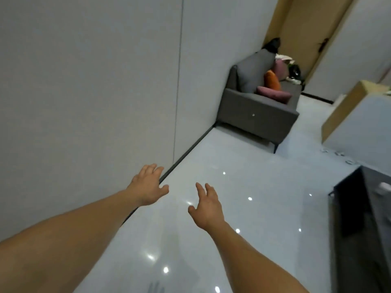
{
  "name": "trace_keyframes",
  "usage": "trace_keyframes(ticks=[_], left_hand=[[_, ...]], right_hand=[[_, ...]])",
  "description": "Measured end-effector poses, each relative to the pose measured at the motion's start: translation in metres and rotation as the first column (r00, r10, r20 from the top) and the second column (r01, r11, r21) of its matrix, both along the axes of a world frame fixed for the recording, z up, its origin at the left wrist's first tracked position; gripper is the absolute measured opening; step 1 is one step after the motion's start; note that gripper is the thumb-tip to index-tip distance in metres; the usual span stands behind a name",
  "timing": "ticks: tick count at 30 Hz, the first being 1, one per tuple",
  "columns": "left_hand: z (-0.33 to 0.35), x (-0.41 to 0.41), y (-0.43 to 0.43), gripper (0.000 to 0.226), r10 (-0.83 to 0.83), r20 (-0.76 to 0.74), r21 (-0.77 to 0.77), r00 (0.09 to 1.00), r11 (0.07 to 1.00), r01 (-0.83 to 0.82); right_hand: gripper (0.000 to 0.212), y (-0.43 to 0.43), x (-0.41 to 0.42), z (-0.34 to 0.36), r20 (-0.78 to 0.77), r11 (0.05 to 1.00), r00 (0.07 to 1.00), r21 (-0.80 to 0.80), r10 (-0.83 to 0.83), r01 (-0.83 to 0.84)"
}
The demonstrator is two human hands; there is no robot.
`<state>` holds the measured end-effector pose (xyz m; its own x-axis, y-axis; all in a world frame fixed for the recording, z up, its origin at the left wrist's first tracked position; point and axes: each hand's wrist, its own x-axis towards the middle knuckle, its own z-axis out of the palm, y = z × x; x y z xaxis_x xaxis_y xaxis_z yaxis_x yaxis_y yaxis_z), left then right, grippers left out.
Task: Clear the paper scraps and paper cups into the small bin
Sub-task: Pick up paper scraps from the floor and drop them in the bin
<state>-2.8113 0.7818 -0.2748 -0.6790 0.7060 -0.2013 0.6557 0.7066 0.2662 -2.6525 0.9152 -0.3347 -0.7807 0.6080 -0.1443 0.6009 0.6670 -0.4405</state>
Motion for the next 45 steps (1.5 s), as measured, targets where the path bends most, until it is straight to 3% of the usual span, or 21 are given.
trace_keyframes(ticks=[8,24,34,45], left_hand=[[0.006,0.061,0.203,0.073,-0.326,-0.009,0.056,0.945,0.944,0.326],[0.003,0.011,0.55,0.072,-0.608,-0.022,0.052,0.794,0.792,0.608],[-0.01,0.059,0.76,0.071,-0.732,-0.003,-0.012,0.681,0.681,0.732],[0.005,0.119,0.964,0.071,-0.654,0.036,-0.008,0.756,0.756,0.654]], right_hand=[[0.077,0.169,0.08,0.026,-0.003,0.958,0.959,0.038,-0.283,0.283],[0.076,0.437,0.08,0.038,0.074,0.804,0.801,0.06,-0.595,0.592],[0.076,0.621,0.125,0.016,0.089,0.725,0.72,0.058,-0.688,0.686],[0.076,0.849,0.179,0.034,0.076,0.77,0.766,0.066,-0.638,0.635]])
